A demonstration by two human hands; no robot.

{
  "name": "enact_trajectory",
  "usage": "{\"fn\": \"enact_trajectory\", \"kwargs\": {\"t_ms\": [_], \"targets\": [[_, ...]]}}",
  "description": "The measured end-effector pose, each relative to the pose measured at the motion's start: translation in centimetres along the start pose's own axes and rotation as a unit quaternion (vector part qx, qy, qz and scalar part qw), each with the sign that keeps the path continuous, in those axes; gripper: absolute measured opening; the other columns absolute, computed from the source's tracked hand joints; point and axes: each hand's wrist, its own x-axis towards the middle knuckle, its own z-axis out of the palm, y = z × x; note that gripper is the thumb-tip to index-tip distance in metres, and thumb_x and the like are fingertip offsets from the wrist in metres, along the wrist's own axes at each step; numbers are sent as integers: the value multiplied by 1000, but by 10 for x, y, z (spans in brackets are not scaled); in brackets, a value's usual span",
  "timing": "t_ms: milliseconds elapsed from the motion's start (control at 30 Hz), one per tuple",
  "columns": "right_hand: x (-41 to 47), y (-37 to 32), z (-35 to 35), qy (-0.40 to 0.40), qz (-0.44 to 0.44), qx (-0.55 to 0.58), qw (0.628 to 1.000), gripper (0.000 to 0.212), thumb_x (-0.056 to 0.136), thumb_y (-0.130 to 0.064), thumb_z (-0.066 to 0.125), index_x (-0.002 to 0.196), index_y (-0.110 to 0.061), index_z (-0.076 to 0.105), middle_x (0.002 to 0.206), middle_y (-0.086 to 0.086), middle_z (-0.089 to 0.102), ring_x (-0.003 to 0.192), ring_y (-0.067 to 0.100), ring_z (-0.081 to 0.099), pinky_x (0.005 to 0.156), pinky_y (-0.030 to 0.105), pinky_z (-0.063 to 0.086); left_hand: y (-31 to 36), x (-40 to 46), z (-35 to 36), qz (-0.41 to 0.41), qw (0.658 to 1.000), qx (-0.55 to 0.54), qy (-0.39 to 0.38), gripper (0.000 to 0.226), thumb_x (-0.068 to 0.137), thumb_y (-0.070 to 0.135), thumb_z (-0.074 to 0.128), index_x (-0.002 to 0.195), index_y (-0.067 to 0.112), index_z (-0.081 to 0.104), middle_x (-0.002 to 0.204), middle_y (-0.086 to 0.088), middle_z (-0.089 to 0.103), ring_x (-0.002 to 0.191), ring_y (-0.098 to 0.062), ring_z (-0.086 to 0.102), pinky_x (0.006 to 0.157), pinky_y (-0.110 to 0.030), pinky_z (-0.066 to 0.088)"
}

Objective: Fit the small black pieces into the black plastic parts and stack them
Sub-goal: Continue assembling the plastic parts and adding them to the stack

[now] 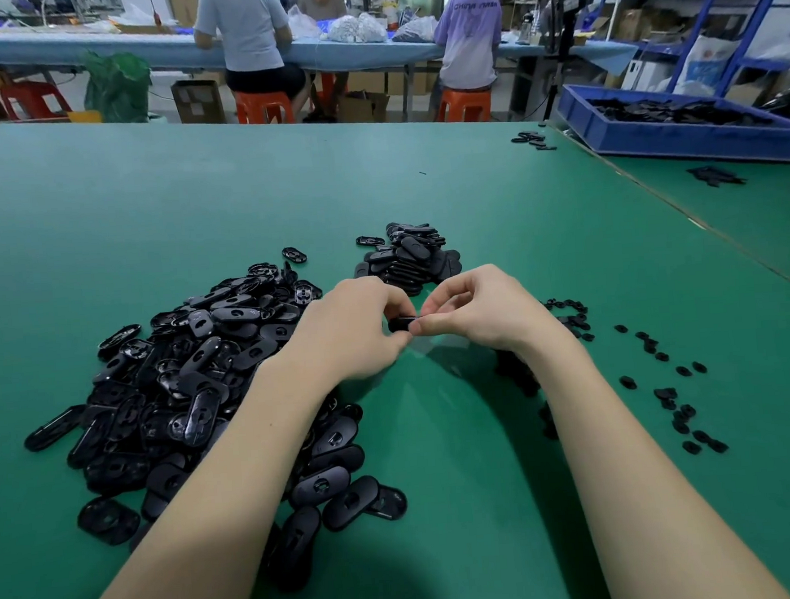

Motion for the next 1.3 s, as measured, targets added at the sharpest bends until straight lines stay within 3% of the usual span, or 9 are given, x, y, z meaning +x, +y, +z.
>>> {"fn": "enact_trajectory", "kwargs": {"t_ms": [200, 367, 767, 933, 1033, 1300], "targets": [[0, 1, 2, -17, -24, -20, 999, 25, 68, -44, 92, 72, -28, 74, 61, -12, 69, 50, -2, 53, 50, 9, 37, -2, -1, -3, -23, 999, -19, -27, 11, 89, 33, 63, 88, 44, 64, 91, 17, 64, 95, -12, 63, 86, -34, 54], [1, 1, 1, -29, -32, -26, 999, 15, 75, -35, 87, 72, -30, 74, 62, -15, 69, 52, -2, 53, 53, 13, 39, -2, -1, -1, -31, 999, -21, -13, 14, 90, 32, 62, 95, 43, 69, 83, 20, 55, 97, -14, 61, 85, -33, 52], [-1, -2, 3, -1, -28, -47, 998, 10, 73, -34, 82, 71, -29, 75, 63, -20, 69, 53, -5, 55, 56, 18, 42, -2, -1, -1, -48, 998, -39, -14, 12, 88, 39, 66, 83, 49, 62, 76, 24, 57, 89, -12, 60, 83, -33, 53], [-2, -2, 5, 7, -20, -43, 999, 10, 70, -35, 82, 67, -30, 73, 69, -16, 73, 63, 2, 62, 67, 26, 51, -3, -2, -2, -41, 997, -65, -25, 9, 89, 36, 67, 87, 45, 63, 89, 20, 66, 96, -10, 64, 92, -38, 53], [-2, -5, 5, 17, -18, -51, 998, 11, 63, -41, 78, 68, -32, 74, 68, -18, 72, 64, 6, 63, 70, 30, 54, -1, -3, -2, -39, 998, -53, -7, 5, 90, 38, 66, 92, 43, 67, 90, 18, 65, 97, -11, 63, 90, -36, 53], [-3, -1, 5, 1, -10, -39, 999, 10, 70, -34, 82, 69, -27, 74, 67, -16, 72, 62, 3, 60, 71, 28, 51, 0, -4, -5, -36, 997, -58, -34, 12, 88, 36, 69, 83, 46, 64, 91, 13, 68, 93, -16, 63, 89, -39, 53]]}}
